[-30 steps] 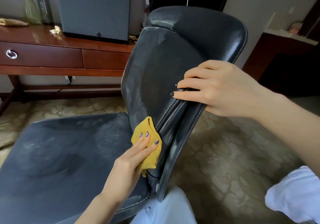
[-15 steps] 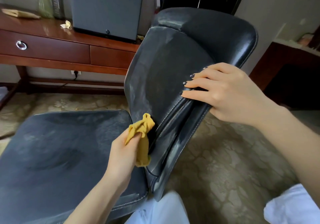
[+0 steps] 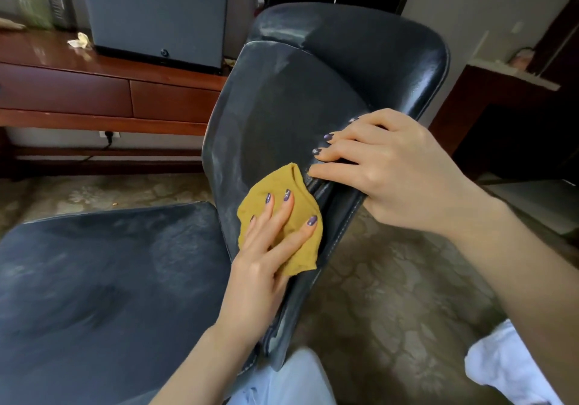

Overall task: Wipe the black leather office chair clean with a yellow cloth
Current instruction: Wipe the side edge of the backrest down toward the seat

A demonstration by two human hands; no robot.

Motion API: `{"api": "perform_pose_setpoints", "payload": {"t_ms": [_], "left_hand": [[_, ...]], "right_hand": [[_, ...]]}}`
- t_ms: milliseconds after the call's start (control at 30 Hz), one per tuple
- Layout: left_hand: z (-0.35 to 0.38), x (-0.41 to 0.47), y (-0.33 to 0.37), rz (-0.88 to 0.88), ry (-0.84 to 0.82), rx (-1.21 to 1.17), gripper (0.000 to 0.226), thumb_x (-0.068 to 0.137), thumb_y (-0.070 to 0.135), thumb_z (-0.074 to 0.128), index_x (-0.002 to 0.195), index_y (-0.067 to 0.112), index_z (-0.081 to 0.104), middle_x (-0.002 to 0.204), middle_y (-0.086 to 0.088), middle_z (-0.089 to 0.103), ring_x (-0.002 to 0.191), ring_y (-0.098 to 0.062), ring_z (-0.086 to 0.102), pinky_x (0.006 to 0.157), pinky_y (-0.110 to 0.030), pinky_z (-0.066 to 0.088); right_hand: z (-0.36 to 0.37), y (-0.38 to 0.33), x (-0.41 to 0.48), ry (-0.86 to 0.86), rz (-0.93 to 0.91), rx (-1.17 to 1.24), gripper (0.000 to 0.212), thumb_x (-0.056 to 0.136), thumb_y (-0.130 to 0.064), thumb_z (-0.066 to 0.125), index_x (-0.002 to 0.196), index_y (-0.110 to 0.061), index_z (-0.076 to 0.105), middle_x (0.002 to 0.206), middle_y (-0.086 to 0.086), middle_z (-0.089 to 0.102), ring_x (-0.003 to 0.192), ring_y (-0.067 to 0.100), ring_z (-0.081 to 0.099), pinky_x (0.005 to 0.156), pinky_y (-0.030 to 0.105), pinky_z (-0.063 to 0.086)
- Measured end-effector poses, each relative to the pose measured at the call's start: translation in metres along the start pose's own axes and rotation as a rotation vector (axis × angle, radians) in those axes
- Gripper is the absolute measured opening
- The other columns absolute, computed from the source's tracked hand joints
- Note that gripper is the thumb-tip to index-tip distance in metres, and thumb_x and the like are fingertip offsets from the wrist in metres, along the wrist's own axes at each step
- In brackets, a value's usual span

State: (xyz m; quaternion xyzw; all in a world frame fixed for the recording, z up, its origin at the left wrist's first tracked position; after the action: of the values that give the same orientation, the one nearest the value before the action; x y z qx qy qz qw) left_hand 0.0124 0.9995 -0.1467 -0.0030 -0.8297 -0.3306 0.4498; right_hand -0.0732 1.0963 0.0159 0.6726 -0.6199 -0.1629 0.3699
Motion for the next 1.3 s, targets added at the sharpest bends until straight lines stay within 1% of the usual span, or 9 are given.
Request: {"api": "perform_pose_setpoints", "payload": {"t_ms": [400, 533, 667, 767, 867, 967, 1033, 1167, 1300], "left_hand": [[-0.013, -0.033, -0.020, 0.062, -0.096, 0.173, 0.068, 0.081, -0.005, 0.064, 0.137, 0.027, 0.042, 0.153, 0.028, 0.016, 0.140, -0.016, 0.026, 0.116, -0.021, 0.015], [-0.018, -0.055, -0.031, -0.057, -0.147, 0.082, 0.096, 0.071, -0.023, 0.066, 0.135, 0.044, 0.043, 0.147, 0.037, 0.021, 0.137, -0.009, 0.033, 0.106, -0.022, 0.037], [-0.031, -0.059, -0.023, -0.348, -0.061, -0.192, 0.075, 0.082, -0.019, 0.058, 0.115, 0.049, 0.064, 0.135, 0.016, 0.054, 0.078, -0.025, 0.069, 0.059, -0.020, 0.052], [-0.042, -0.053, -0.008, -0.556, 0.213, -0.392, 0.057, 0.091, -0.002, 0.056, 0.102, 0.052, 0.068, 0.128, 0.004, 0.061, 0.047, -0.013, 0.050, 0.043, -0.025, 0.045], [-0.046, -0.029, 0.013, -0.481, 0.319, -0.342, 0.055, 0.090, -0.004, 0.056, 0.109, 0.048, 0.063, 0.127, -0.016, 0.059, 0.060, -0.004, 0.062, 0.052, -0.015, 0.047], [-0.040, 0.008, 0.034, -0.266, 0.273, -0.226, 0.062, 0.080, -0.014, 0.053, 0.115, 0.036, 0.062, 0.133, 0.004, 0.056, 0.109, -0.007, 0.062, 0.086, -0.021, 0.052], [-0.029, 0.026, 0.043, -0.105, 0.212, -0.127, 0.060, 0.076, -0.010, 0.051, 0.125, 0.025, 0.058, 0.137, 0.007, 0.049, 0.131, -0.010, 0.044, 0.107, -0.023, 0.038], [-0.007, 0.031, 0.035, -0.004, 0.124, -0.022, 0.061, 0.077, -0.005, 0.056, 0.133, 0.014, 0.046, 0.142, 0.002, 0.039, 0.139, -0.014, 0.025, 0.115, -0.017, 0.015], [-0.003, 0.018, 0.020, 0.033, 0.100, -0.012, 0.058, 0.078, -0.006, 0.055, 0.133, 0.011, 0.047, 0.143, 0.001, 0.040, 0.138, -0.016, 0.032, 0.117, -0.026, 0.019]], "right_hand": [[0.000, 0.001, 0.002, 0.010, 0.035, 0.006, 0.057, 0.075, 0.005, 0.029, 0.108, -0.019, 0.069, 0.100, 0.000, 0.069, 0.097, 0.026, 0.061, 0.088, 0.037, 0.038], [-0.001, 0.001, 0.001, 0.018, 0.043, 0.022, 0.055, 0.073, 0.006, 0.033, 0.107, -0.019, 0.069, 0.099, -0.001, 0.068, 0.095, 0.025, 0.061, 0.086, 0.038, 0.042], [-0.001, 0.000, 0.003, 0.013, 0.042, 0.012, 0.052, 0.072, 0.007, 0.040, 0.106, -0.020, 0.069, 0.099, -0.002, 0.068, 0.095, 0.025, 0.062, 0.086, 0.038, 0.044], [-0.002, -0.001, 0.002, -0.004, 0.048, 0.019, 0.055, 0.074, 0.007, 0.035, 0.108, -0.020, 0.069, 0.103, -0.001, 0.069, 0.098, 0.024, 0.062, 0.087, 0.038, 0.043], [-0.004, -0.001, 0.001, -0.031, 0.076, 0.015, 0.068, 0.075, 0.005, 0.027, 0.129, -0.021, 0.058, 0.111, -0.001, 0.066, 0.104, 0.024, 0.060, 0.088, 0.037, 0.039], [-0.007, -0.002, 0.003, -0.047, 0.120, 0.007, 0.078, 0.072, 0.007, 0.032, 0.145, -0.020, 0.037, 0.130, 0.002, 0.057, 0.113, 0.024, 0.054, 0.088, 0.037, 0.039], [-0.007, -0.004, 0.004, -0.048, 0.138, 0.009, 0.085, 0.069, 0.010, 0.044, 0.148, -0.020, 0.029, 0.137, 0.004, 0.051, 0.118, 0.025, 0.051, 0.089, 0.037, 0.038], [-0.005, -0.005, 0.005, -0.057, 0.131, 0.016, 0.085, 0.071, 0.008, 0.044, 0.148, -0.024, 0.027, 0.135, 0.004, 0.053, 0.116, 0.025, 0.053, 0.088, 0.035, 0.033], [-0.002, -0.006, 0.001, -0.082, 0.118, 0.008, 0.075, 0.078, 0.002, 0.025, 0.148, -0.026, 0.031, 0.126, -0.001, 0.060, 0.115, 0.024, 0.054, 0.084, 0.034, 0.030]]}}
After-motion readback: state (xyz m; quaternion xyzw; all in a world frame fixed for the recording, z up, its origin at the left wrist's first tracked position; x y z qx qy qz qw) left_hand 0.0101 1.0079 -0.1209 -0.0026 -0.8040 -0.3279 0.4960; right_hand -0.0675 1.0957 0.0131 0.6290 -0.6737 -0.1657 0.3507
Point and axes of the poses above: each hand's wrist, its own x-axis towards the middle knuckle, its own z-axis out of the palm, y = z × x, the point moved 4 cm from there along x, towards the middle knuckle
